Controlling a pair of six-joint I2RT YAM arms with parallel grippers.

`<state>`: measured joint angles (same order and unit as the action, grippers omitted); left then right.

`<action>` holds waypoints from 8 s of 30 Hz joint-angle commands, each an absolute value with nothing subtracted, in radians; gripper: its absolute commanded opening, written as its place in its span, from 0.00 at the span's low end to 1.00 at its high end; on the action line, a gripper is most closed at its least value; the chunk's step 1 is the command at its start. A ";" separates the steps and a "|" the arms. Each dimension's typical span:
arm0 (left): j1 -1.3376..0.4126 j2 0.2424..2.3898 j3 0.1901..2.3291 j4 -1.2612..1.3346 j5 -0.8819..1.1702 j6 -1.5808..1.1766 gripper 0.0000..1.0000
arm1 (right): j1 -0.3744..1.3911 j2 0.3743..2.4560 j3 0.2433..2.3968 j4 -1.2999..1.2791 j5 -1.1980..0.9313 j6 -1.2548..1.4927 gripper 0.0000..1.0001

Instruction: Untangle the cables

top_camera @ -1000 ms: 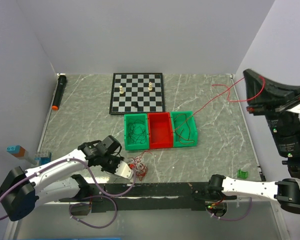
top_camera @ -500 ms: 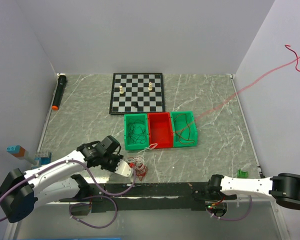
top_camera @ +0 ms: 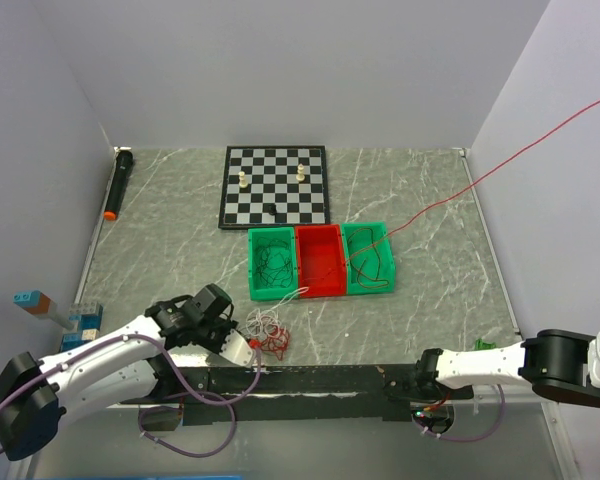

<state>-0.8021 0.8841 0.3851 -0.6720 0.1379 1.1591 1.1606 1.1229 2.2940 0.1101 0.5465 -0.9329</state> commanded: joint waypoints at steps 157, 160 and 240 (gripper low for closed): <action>-1.071 1.100 0.427 -0.752 0.106 1.445 0.01 | 1.172 1.052 2.232 0.381 0.397 -1.103 0.00; -1.069 1.109 0.414 -0.795 0.081 1.470 0.01 | 1.172 1.051 2.299 0.335 0.377 -1.072 0.00; -0.988 1.054 1.269 -1.008 0.337 1.026 0.01 | 0.437 1.077 1.443 0.183 0.304 -0.078 0.00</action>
<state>-0.9894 1.0683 1.2594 -1.0088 0.3336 1.0046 0.4480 1.1156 1.4097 0.1619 0.3199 -0.0895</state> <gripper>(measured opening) 0.021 0.012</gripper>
